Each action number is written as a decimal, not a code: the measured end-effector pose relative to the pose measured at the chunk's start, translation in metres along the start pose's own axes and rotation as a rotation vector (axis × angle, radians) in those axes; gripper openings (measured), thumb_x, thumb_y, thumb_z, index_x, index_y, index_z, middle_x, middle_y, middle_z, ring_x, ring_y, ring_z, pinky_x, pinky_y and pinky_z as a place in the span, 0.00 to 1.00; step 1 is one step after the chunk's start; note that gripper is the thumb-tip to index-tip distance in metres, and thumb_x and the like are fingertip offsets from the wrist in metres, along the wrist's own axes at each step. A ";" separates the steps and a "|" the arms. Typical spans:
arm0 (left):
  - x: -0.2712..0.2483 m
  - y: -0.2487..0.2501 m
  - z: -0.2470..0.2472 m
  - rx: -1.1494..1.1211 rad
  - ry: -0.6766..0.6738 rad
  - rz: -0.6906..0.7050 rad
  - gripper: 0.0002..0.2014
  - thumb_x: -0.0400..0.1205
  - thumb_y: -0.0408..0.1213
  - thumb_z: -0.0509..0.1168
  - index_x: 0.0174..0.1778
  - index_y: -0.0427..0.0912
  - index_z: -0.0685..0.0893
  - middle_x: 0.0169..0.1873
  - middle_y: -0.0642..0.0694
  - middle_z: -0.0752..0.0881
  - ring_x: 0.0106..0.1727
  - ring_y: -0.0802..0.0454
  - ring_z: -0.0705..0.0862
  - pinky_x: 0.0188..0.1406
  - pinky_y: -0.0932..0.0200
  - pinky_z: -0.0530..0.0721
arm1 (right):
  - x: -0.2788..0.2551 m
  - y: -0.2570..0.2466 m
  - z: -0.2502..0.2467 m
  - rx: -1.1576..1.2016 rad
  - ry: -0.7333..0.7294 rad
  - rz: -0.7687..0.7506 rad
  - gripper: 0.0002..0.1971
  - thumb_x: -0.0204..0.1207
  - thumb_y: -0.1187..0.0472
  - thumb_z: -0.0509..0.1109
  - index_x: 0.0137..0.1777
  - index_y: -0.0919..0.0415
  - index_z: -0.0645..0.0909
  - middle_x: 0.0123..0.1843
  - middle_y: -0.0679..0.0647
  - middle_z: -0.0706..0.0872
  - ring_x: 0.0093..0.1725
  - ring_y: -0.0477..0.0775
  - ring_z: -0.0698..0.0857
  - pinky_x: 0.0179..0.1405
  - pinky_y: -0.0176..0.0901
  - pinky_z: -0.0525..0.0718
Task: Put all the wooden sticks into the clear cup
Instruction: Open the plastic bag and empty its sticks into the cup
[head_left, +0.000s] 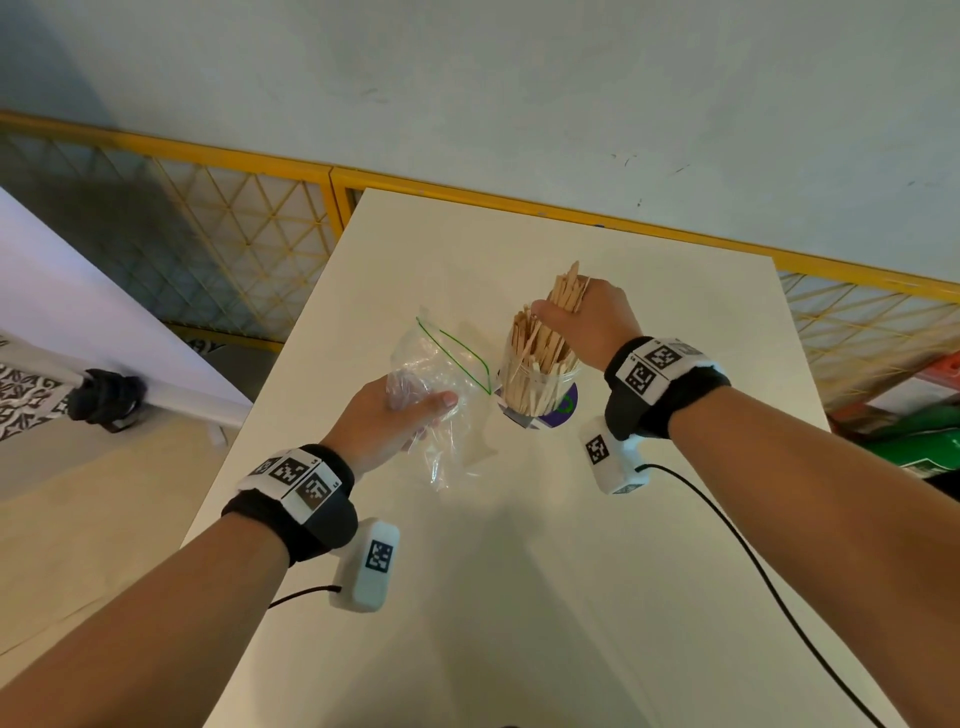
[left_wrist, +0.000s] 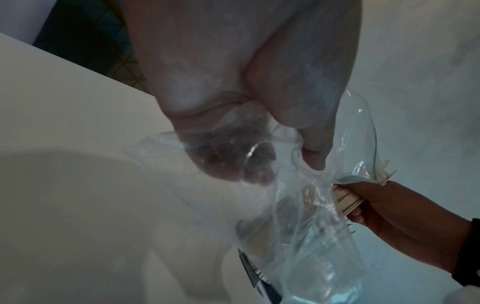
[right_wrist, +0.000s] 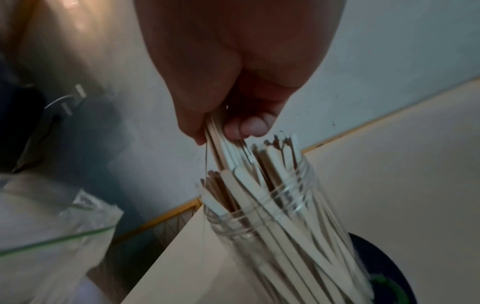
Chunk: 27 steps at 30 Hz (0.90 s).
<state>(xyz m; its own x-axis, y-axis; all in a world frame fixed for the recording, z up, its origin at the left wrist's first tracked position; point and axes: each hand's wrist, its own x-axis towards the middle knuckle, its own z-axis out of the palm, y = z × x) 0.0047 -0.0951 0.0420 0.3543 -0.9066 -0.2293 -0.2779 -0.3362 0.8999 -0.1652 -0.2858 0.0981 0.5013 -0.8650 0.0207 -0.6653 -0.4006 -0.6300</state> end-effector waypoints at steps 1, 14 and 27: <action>0.000 0.000 0.000 -0.002 -0.001 0.001 0.27 0.73 0.59 0.69 0.35 0.33 0.84 0.26 0.42 0.83 0.23 0.53 0.77 0.33 0.58 0.78 | 0.000 0.001 0.000 0.018 0.004 0.008 0.20 0.76 0.50 0.69 0.44 0.72 0.82 0.38 0.62 0.86 0.37 0.57 0.83 0.37 0.44 0.78; 0.001 0.005 -0.001 -0.025 -0.004 -0.027 0.21 0.80 0.49 0.70 0.37 0.30 0.84 0.29 0.39 0.83 0.23 0.57 0.77 0.24 0.68 0.77 | 0.006 0.013 -0.016 0.127 0.257 0.100 0.16 0.77 0.52 0.62 0.46 0.65 0.83 0.42 0.58 0.91 0.41 0.55 0.88 0.33 0.35 0.81; 0.002 0.014 0.001 -0.057 -0.003 -0.040 0.23 0.79 0.51 0.70 0.49 0.28 0.86 0.35 0.39 0.85 0.31 0.52 0.79 0.27 0.65 0.78 | -0.014 0.002 0.009 0.104 -0.072 0.027 0.25 0.77 0.42 0.66 0.37 0.67 0.82 0.37 0.61 0.86 0.37 0.59 0.84 0.39 0.50 0.80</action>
<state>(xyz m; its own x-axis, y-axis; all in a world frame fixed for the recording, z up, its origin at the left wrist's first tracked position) 0.0007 -0.1013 0.0536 0.3612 -0.8936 -0.2665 -0.2125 -0.3571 0.9096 -0.1681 -0.2717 0.0893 0.5247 -0.8497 -0.0512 -0.6205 -0.3406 -0.7064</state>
